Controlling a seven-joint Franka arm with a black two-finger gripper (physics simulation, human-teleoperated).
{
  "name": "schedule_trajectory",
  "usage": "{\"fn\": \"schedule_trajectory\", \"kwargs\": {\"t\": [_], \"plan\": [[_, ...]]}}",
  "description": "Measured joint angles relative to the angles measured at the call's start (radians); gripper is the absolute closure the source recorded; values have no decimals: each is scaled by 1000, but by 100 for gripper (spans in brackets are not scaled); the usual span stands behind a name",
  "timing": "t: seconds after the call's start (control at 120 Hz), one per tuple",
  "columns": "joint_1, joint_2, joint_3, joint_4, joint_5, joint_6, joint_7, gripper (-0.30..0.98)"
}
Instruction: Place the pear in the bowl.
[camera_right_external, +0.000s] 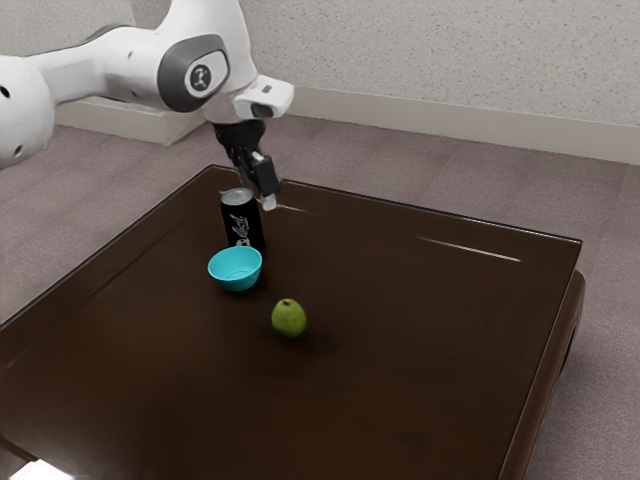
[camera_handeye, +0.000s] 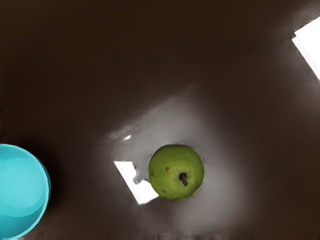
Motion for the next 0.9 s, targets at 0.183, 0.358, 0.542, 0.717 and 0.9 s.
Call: {"fn": "schedule_trajectory", "kwargs": {"t": [0.183, 0.358, 0.542, 0.717, 0.9], "plan": [[7, 86, 3, -8, 9, -20, 106, 1], [9, 176, 8, -31, -56, -25, 156, 0], [10, 217, 10, -113, -170, 22, 124, 0], [34, 292, 12, -119, -274, 108, 88, 0], [49, 326, 18, -114, -303, 156, 60, 0]]}}
